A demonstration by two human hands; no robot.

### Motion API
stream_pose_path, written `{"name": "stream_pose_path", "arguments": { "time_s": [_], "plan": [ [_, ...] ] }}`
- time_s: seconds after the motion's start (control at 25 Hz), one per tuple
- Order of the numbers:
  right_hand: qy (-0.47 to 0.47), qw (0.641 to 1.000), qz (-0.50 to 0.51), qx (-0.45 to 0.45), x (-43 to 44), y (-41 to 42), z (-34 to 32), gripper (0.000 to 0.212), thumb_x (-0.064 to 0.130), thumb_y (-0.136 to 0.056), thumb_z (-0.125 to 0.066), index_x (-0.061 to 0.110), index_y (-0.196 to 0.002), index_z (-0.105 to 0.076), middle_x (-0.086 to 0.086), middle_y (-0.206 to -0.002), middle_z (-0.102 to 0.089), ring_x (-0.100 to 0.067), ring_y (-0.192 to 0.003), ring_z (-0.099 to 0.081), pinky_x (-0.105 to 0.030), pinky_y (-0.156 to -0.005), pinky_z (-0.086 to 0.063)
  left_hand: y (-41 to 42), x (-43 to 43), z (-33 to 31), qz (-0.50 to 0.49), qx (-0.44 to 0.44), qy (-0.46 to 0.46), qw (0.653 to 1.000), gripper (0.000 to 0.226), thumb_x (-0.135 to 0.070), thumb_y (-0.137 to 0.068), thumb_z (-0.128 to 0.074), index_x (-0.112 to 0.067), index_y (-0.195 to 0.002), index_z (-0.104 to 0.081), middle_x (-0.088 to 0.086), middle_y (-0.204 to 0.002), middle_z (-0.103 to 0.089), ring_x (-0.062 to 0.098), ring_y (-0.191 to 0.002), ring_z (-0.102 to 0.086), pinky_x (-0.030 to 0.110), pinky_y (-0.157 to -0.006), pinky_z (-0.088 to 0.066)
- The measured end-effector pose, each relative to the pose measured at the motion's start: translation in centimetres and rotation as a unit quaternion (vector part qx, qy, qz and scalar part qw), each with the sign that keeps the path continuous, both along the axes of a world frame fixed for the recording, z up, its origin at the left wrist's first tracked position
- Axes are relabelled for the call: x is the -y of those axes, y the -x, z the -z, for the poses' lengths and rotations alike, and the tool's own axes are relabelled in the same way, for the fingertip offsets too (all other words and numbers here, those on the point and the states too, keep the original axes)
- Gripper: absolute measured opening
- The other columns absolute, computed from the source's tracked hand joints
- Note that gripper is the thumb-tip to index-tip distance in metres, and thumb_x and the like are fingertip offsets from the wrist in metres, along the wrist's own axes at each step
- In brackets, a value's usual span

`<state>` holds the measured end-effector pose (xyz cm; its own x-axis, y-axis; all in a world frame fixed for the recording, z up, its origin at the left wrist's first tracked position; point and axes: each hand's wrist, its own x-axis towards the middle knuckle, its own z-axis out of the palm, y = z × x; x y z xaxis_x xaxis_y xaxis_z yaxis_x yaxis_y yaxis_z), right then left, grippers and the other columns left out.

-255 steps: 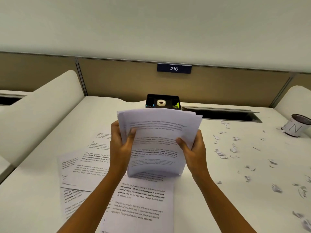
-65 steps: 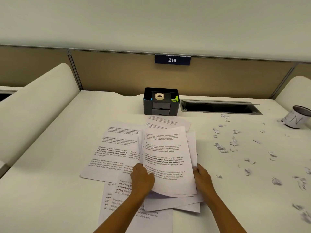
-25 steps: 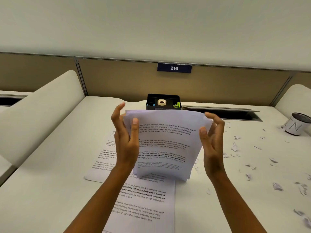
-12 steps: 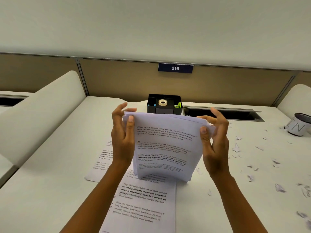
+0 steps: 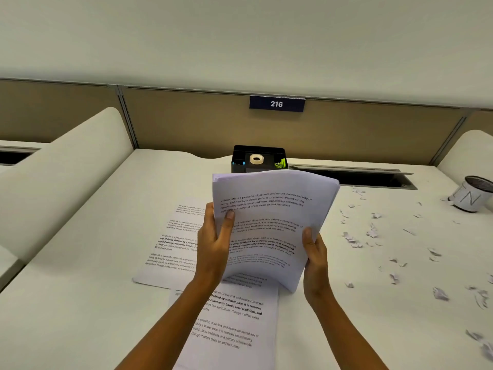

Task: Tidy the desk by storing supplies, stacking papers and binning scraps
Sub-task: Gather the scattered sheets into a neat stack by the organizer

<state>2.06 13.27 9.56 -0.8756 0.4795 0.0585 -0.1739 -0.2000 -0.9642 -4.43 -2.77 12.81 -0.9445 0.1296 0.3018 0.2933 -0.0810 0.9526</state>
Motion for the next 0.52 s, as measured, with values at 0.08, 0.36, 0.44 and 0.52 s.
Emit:
{"name": "stream_pose_path", "arguments": {
  "time_s": [0.08,0.36,0.44,0.52],
  "plan": [
    [0.007,1.000,0.019,-0.023,0.0,0.2,-0.1,0.079,0.065,-0.066,-0.063,0.018,-0.127,-0.049,-0.006,-0.110,-0.067,-0.028,-0.096,-0.065,-0.038,-0.071,-0.058,-0.1,0.1,-0.2,-0.011,-0.013,-0.005,1.000,0.022,-0.037,-0.086,-0.045,-0.034,-0.108,-0.047,-0.020,-0.093,-0.066,0.009,-0.086,-0.067,0.021,-0.061,-0.055],
    [-0.115,0.987,0.076,-0.083,-0.3,-0.3,-1.1,0.032,0.032,-0.085,-0.047,0.016,-0.112,-0.053,0.004,-0.098,-0.068,-0.021,-0.088,-0.065,-0.027,-0.063,-0.055,0.5,0.7,-0.8,-0.074,-0.065,-0.030,0.995,0.024,-0.037,-0.089,-0.039,-0.025,-0.109,-0.043,-0.022,-0.092,-0.063,0.012,-0.086,-0.064,0.019,-0.063,-0.053],
    [-0.116,0.987,0.072,-0.081,-0.3,-0.3,-1.3,0.034,0.030,-0.084,-0.049,0.012,-0.111,-0.054,0.003,-0.095,-0.069,-0.021,-0.086,-0.066,-0.027,-0.063,-0.056,0.5,0.6,-0.9,-0.067,-0.062,-0.027,0.995,0.024,-0.037,-0.089,-0.038,-0.025,-0.110,-0.043,-0.022,-0.092,-0.063,0.010,-0.086,-0.064,0.019,-0.062,-0.053],
    [-0.113,0.989,0.066,-0.071,-0.1,-0.1,-1.5,0.030,0.030,-0.081,-0.051,0.013,-0.104,-0.059,0.002,-0.089,-0.071,-0.023,-0.081,-0.068,-0.028,-0.061,-0.056,0.2,0.3,-0.9,-0.057,-0.054,-0.031,0.996,0.024,-0.037,-0.088,-0.038,-0.028,-0.110,-0.045,-0.021,-0.091,-0.064,0.010,-0.085,-0.064,0.020,-0.062,-0.053]
  ]
}}
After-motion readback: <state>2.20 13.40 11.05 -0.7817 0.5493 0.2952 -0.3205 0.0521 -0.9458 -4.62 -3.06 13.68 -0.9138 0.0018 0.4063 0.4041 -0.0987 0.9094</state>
